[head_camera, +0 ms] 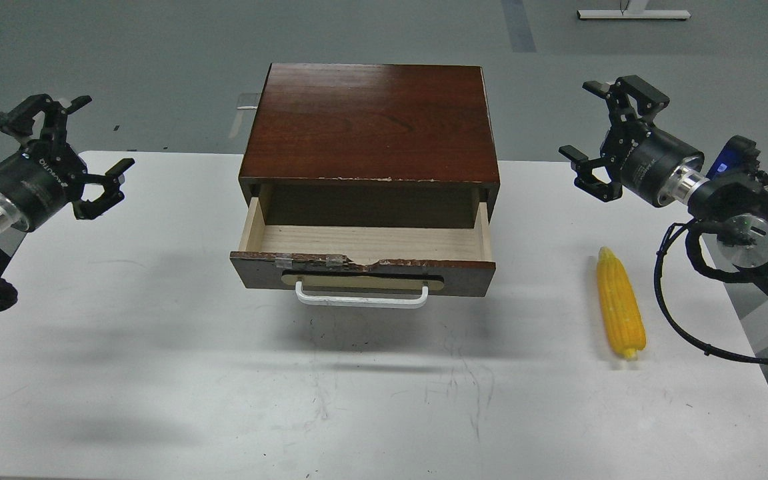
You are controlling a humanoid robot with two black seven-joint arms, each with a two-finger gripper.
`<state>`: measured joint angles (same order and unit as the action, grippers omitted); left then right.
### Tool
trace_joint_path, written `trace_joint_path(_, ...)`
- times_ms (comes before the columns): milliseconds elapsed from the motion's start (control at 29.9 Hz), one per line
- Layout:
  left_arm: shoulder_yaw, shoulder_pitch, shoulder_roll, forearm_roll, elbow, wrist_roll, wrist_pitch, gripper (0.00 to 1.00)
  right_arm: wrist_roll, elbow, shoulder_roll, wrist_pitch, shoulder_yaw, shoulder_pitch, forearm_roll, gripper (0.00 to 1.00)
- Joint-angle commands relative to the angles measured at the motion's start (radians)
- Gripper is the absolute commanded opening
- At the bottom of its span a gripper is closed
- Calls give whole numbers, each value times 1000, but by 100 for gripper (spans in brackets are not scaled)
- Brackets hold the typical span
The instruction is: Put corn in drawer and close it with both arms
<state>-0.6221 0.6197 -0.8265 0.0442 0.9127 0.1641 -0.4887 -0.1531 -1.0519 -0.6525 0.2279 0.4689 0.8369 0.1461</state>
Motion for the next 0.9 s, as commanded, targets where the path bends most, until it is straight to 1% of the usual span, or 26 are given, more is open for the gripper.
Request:
trace_joint_path(0, 2, 0, 0, -6, 0, 0, 0, 100, -28, -69, -67, -90, -3, 2, 180, 96)
trace_joint_path(67, 2, 0, 0, -6, 0, 0, 0, 100, -37, -97, -93, -137, -3, -1, 254, 95)
trace_joint_path(134, 2, 0, 0, -6, 0, 0, 0, 100, -42, -163, -140, -269, -7, -15, 392, 95)
trace_joint_path(167, 2, 0, 0, -6, 0, 0, 0, 100, -42, -178, -154, -303, -9, -18, 424, 96)
trace_joint_path(201, 4, 0, 1, -6, 0, 0, 0, 100, -42, -212, -186, -364, -24, -27, 485, 96)
trace_joint_path(335, 5, 0, 3, -6, 0, 0, 0, 100, -42, -269, -234, -473, -128, -39, 598, 96)
trace_joint_path(468, 5, 0, 3, -7, 2, 0, 0, 100, -25, -298, -285, -484, -242, -36, 702, 96)
trace_joint_path(502, 5, 0, 3, -7, 2, 0, 0, 100, -11, -307, -306, -489, -297, -35, 761, 96)
trace_joint_path(535, 5, 0, 4, -7, 2, 0, 0, 100, 13, -322, -315, -493, -344, -36, 815, 95)
trace_joint_path(569, 5, 0, 4, -7, 2, 0, 0, 100, 27, -330, -315, -493, -366, -38, 829, 95)
trace_joint_path(602, 5, 0, 4, -7, 0, 0, 0, 100, 61, -341, -318, -495, -404, -41, 840, 95)
trace_joint_path(736, 5, 0, 7, -7, 2, 2, 0, 100, 104, -347, -308, -524, -498, -55, 852, 94)
trace_joint_path(769, 5, 0, 7, -7, 0, 0, 0, 100, 109, -347, -305, -527, -506, -58, 854, 94)
trace_joint_path(870, 4, 0, 9, -7, 2, 2, 0, 100, 142, -346, -280, -533, -530, -76, 857, 94)
